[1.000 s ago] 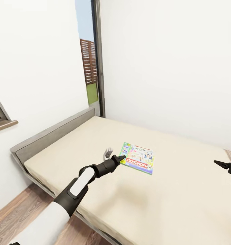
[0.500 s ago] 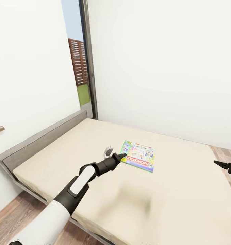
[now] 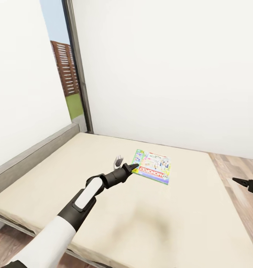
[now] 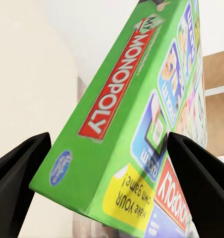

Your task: Put all the toys in the child's room - the three board games (two on the bed and one on the table), the two jigsaw puzzles on the table, and the tennis ball on the table - inside the toy box on the table in the child's room.

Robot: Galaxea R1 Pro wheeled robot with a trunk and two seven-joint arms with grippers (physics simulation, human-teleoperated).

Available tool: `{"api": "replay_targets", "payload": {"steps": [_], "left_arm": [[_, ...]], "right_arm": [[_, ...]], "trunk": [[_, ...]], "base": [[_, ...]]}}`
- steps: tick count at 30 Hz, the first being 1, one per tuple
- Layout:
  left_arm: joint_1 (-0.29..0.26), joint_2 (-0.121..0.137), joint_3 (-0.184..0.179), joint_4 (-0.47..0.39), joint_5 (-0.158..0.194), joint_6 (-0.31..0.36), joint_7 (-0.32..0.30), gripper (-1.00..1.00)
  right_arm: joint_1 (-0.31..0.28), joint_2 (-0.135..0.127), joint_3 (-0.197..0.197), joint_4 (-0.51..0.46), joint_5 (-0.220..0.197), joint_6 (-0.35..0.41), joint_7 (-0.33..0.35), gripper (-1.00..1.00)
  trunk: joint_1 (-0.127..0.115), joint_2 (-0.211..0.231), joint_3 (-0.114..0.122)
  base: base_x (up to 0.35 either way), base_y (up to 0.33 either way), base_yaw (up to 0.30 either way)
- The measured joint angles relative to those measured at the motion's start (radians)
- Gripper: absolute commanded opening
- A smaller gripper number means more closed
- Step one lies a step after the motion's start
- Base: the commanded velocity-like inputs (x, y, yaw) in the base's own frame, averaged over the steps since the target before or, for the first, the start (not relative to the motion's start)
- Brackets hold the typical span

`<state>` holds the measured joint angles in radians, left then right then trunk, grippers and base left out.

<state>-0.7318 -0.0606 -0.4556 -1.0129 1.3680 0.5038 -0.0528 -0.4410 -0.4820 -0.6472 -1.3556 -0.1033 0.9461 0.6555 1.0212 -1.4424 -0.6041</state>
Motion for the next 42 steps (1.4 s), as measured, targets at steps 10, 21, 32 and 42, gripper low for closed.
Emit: {"api": "replay_targets", "payload": {"steps": [10, 21, 32, 42], "left_arm": [[0.002, 0.0, -0.003, -0.013, -0.006, -0.001, -0.003, -1.0], [0.007, -0.004, -0.013, -0.015, -0.016, -0.004, 0.007, -1.0], [0.008, -0.004, -0.007, -0.072, 0.001, 0.002, 0.006, -1.0], [0.02, 0.001, -0.003, -0.104, 0.001, 0.002, 0.009, -1.0]], "right_arm": [[0.0, 0.0, 0.0, -0.002, 0.0, 0.001, 0.0, 1.0], [0.0, 0.001, -0.001, -0.002, -0.001, 0.001, 0.0, 1.0], [0.0, 0.0, -0.002, -0.002, -0.002, 0.001, 0.0, 1.0], [0.0, 0.0, -0.001, -0.002, -0.002, 0.001, 0.0, 1.0]], "trunk": [[0.0, 0.0, 0.0], [0.0, 0.0, 0.0], [-0.027, 0.049, 0.022], [-0.065, 0.119, 0.055]], "base": [[0.011, 0.0, -0.065], [0.053, 0.0, -0.077], [0.004, 0.0, -0.064], [0.0, 0.0, -0.231]]}}
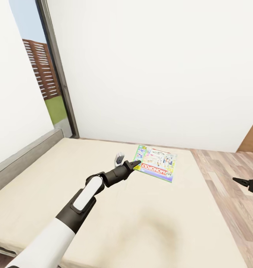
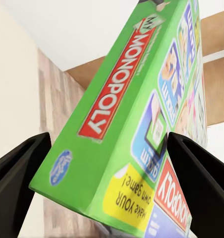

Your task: Put all the toys in the child's room - the three board games (two on the bed and one on the table), the two jigsaw puzzles on the table, and the tennis ball on the table - inside the toy box on the table in the child's room.

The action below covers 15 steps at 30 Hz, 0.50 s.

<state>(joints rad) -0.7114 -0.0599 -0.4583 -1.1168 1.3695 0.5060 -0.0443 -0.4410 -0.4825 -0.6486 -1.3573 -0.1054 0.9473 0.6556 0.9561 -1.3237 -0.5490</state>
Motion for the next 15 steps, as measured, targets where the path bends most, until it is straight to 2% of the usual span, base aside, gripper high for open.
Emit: {"api": "replay_targets", "payload": {"steps": [15], "left_arm": [[0.0, 0.0, 0.0, 0.001, -0.006, 0.001, 0.009, -1.0]], "right_arm": [[0.0, -0.001, 0.001, 0.001, -0.001, 0.002, 0.001, 1.0]], "trunk": [[-0.058, 0.105, 0.052]], "base": [[0.0, 0.0, -0.274]]}}
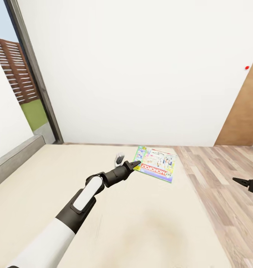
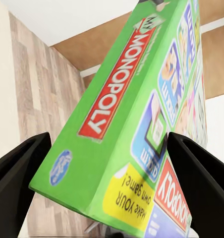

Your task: Put all the toys in the child's room - the three board games (two on the bed and one on the table), the two jigsaw puzzles on the table, and the tennis ball on the table - inside the toy box on the table in the child's room.

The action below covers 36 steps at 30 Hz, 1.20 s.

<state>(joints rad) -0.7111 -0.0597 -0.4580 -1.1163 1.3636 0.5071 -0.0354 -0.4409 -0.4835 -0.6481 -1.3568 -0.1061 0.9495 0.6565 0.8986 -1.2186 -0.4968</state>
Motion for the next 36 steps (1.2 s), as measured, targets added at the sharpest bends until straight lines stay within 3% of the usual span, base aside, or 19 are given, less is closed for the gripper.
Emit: {"api": "replay_targets", "payload": {"steps": [8, 14, 26, 30, 31, 34, 36], "left_arm": [[0.0, 0.0, -0.001, 0.001, -0.001, 0.0, 0.004, -1.0], [0.0, 0.002, 0.0, 0.002, 0.002, 0.0, 0.004, -1.0], [0.0, -0.002, -0.003, -0.005, 0.005, 0.023, -0.012, -1.0], [0.0, -0.008, -0.007, -0.027, 0.006, 0.026, -0.014, -1.0], [-0.003, -0.01, -0.009, -0.045, 0.01, 0.027, -0.015, -1.0], [-0.007, -0.013, -0.011, -0.054, 0.003, 0.027, -0.014, -1.0], [-0.01, -0.015, -0.011, -0.063, 0.005, 0.027, -0.014, -1.0]], "right_arm": [[0.0, -0.002, 0.0, 0.001, -0.002, 0.002, 0.009, 1.0], [0.0, -0.009, 0.001, 0.012, -0.001, 0.004, 0.066, 1.0], [-0.018, -0.004, 0.014, 0.192, 0.002, -0.001, 0.118, 1.0], [-0.019, 0.0, 0.072, 0.215, 0.001, -0.004, 0.181, 1.0], [-0.019, 0.003, 0.12, 0.222, 0.0, -0.007, 0.219, 1.0], [-0.019, 0.007, 0.153, 0.227, 0.002, -0.009, 0.234, 1.0], [-0.019, 0.024, 0.184, 0.229, 0.003, -0.01, 0.241, 1.0]], "trunk": [[-0.031, 0.056, 0.028], [-0.054, 0.098, 0.049], [-0.1, 0.182, 0.087], [-0.115, 0.21, 0.1], [-0.119, 0.217, 0.103], [-0.13, 0.238, 0.112], [-0.138, 0.252, 0.119]], "base": [[0.0, 0.0, -0.279], [0.0, 0.0, -0.28], [0.0, 0.0, -0.281], [0.0, 0.0, -0.281], [0.0, 0.0, -0.281], [0.0, 0.0, -0.281], [0.0, 0.0, -0.281]]}}
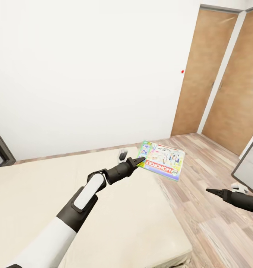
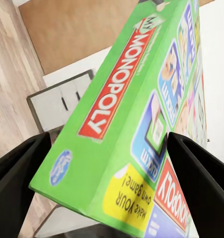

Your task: Put all the toys in the child's room - the three board games (two on the bed and one on the table), the two jigsaw puzzles on the table, and the tennis ball on the table - inside the toy box on the table in the child's room.

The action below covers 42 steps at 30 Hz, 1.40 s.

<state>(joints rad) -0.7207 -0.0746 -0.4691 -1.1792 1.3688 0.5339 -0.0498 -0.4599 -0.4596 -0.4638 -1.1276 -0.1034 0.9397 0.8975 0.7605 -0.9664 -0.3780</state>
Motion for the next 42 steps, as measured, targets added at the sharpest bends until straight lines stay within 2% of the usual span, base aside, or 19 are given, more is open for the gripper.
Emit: {"api": "replay_targets", "payload": {"steps": [5, 6, 7, 10, 11, 15, 25, 38, 42], "left_arm": [[-0.004, -0.005, 0.0, -0.034, 0.001, 0.001, 0.005, -1.0], [-0.004, -0.01, 0.0, -0.041, 0.003, 0.0, 0.008, -1.0], [-0.004, -0.013, 0.0, -0.044, 0.0, 0.0, 0.009, -1.0], [-0.004, -0.019, 0.003, -0.05, 0.001, 0.0, 0.012, -1.0], [-0.004, -0.02, 0.003, -0.052, 0.001, 0.0, 0.013, -1.0], [-0.004, -0.022, 0.002, -0.057, 0.0, 0.0, 0.014, -1.0], [-0.002, -0.023, 0.001, -0.059, 0.0, 0.0, 0.015, -1.0], [0.001, -0.023, 0.004, -0.055, 0.0, 0.0, 0.018, -1.0], [0.002, -0.023, 0.006, -0.055, 0.0, -0.001, 0.018, -1.0]], "right_arm": [[0.0, 0.087, 0.064, 0.002, 0.005, -0.003, 0.005, 1.0], [0.0, 0.121, 0.086, 0.003, 0.007, -0.005, -0.002, 1.0], [0.0, 0.138, 0.097, 0.003, 0.009, -0.007, -0.009, 1.0], [0.0, 0.183, 0.139, 0.001, 0.015, -0.011, -0.051, 1.0], [0.0, 0.189, 0.146, 0.0, 0.016, -0.012, -0.057, 1.0], [0.0, 0.205, 0.161, -0.002, 0.017, -0.014, -0.072, 1.0], [0.002, 0.215, 0.191, -0.003, 0.018, -0.013, -0.081, 1.0], [-0.002, 0.216, 0.194, 0.015, 0.017, -0.003, -0.082, 1.0], [-0.001, 0.226, 0.195, 0.023, 0.017, -0.003, -0.082, 1.0]], "trunk": [[-0.019, 0.035, 0.016], [-0.023, 0.042, 0.019], [-0.027, 0.049, 0.022], [-0.038, 0.07, 0.031], [-0.042, 0.077, 0.035], [-0.058, 0.105, 0.047], [-0.096, 0.175, 0.078], [-0.146, 0.266, 0.119], [-0.161, 0.294, 0.132]], "base": [[0.0, 0.0, -0.281], [0.0, 0.0, -0.281], [0.0, 0.0, -0.281], [0.0, 0.0, -0.281], [0.0, 0.0, -0.281], [0.0, 0.0, -0.281], [0.0, 0.0, -0.282], [0.0, 0.0, -0.288], [0.0, 0.0, -0.29]]}}
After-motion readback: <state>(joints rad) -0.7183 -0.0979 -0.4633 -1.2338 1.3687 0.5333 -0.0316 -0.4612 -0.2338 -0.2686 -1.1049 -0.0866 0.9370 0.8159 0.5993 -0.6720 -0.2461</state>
